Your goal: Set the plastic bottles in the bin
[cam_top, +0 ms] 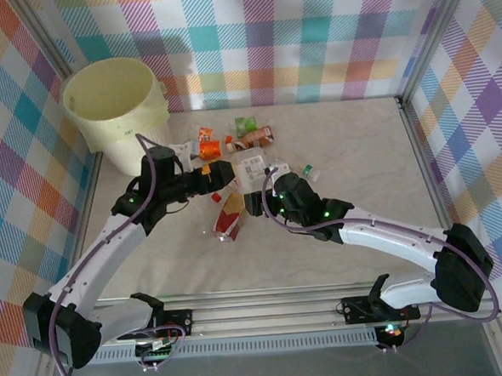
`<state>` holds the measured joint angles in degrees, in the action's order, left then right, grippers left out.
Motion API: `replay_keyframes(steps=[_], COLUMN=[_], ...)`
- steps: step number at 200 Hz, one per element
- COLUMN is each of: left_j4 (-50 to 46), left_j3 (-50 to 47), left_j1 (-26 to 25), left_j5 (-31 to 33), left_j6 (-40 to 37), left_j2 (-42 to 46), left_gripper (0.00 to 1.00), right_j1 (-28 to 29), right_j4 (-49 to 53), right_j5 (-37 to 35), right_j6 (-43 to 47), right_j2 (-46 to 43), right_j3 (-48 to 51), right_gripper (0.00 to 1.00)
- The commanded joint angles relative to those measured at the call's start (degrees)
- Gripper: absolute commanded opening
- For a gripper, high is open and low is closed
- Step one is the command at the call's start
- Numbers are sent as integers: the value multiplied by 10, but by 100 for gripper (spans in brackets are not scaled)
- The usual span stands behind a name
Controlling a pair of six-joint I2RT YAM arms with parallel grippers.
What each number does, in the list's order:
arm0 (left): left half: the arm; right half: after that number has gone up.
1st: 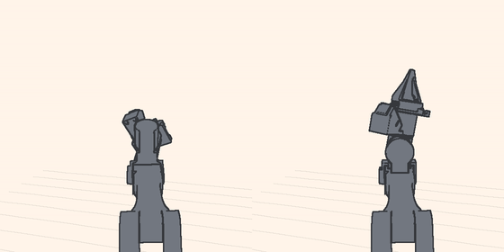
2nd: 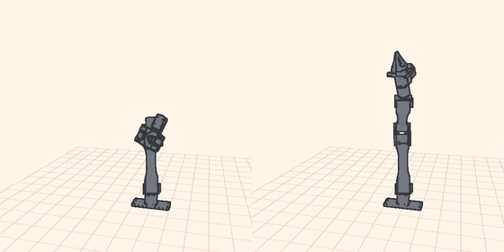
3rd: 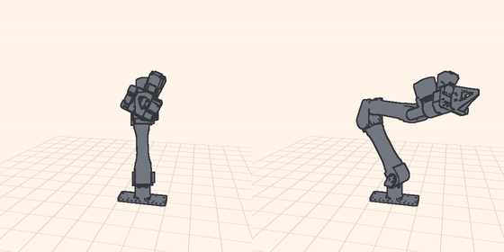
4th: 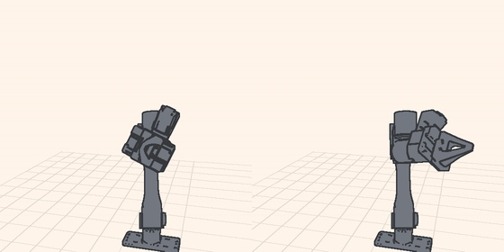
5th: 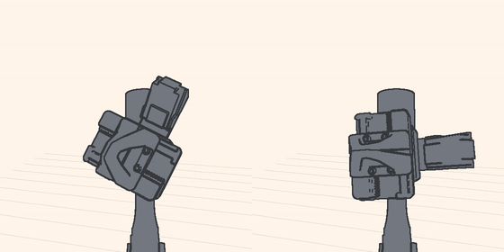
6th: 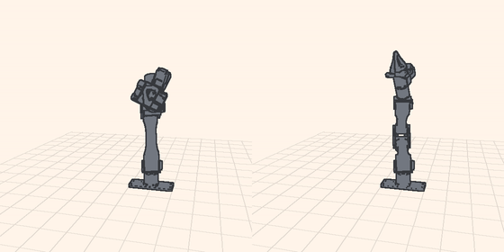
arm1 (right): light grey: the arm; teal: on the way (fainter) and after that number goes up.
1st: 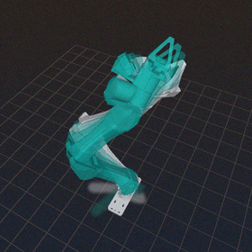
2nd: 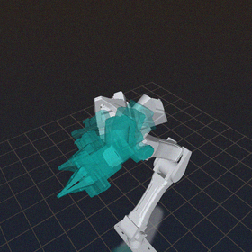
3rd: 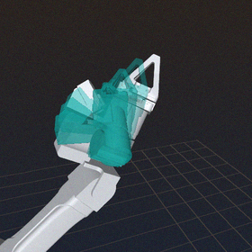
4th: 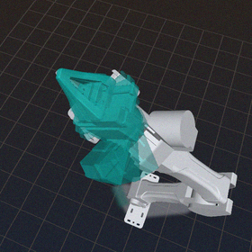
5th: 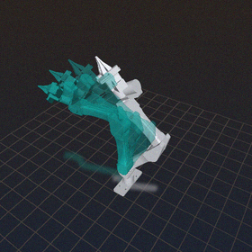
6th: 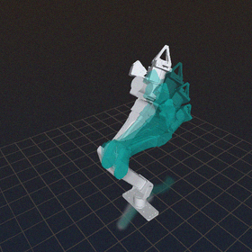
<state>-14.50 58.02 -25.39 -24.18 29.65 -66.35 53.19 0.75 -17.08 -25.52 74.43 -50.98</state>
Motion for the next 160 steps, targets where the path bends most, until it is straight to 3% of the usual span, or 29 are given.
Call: replay_keyframes(steps=[1, 74, 160], left_j4=[38, 63, 66], left_j3=[25, 8, 1], left_j1=[-26, -45, -45], left_j5=[-3, 85, 104], left_j6=[-16, 3, 5], left_j2=[-15, -18, -16], left_gripper=[100, 96, 60], right_j1=[0, 2, 2], right_j4=[-76, -132, -135], right_j5=[52, 131, 167], right_j6=[50, 55, 55], right_j2=[2, 27, 29], right_j3=[-13, -31, -28], right_gripper=[53, 53, 57])
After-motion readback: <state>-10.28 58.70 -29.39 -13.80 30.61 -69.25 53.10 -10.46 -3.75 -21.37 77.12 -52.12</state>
